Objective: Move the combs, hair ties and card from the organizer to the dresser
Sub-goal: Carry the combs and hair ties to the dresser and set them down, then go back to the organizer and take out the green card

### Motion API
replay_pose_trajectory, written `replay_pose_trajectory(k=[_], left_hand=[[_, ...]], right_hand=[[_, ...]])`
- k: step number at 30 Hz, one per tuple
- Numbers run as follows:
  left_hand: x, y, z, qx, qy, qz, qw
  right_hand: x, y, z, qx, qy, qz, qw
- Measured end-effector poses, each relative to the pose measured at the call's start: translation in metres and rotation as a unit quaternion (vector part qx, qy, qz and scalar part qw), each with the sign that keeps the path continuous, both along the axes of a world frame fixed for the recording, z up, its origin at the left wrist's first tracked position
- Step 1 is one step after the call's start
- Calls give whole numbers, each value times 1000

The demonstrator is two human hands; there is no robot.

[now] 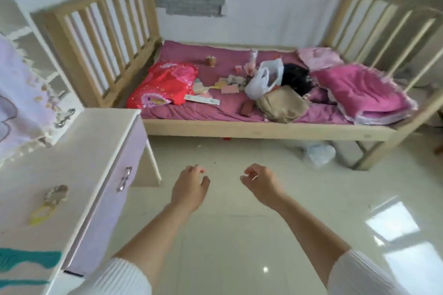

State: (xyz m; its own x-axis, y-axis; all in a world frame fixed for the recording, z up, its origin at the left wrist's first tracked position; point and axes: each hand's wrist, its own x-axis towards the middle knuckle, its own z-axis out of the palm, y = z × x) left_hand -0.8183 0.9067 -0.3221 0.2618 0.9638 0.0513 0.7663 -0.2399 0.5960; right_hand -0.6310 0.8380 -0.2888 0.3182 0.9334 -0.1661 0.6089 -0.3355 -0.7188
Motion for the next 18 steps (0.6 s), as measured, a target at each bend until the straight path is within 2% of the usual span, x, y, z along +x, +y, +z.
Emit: replay_pose_trajectory(k=[5,8,12,18], left_hand=[[184,-73,24,43,30,-190,980],[297,-143,34,57,28,-261,963],[436,-262,37,28,18,-346,938],[599,-428,48,16,40,-486,873]], right_hand=[[151,-127,17,27,-37,-142,989],[239,-225,22,30,-74,-219,972],[338,-367,27,-7,-96,-319,943],[453,-547,42,-74,-127,-444,884]])
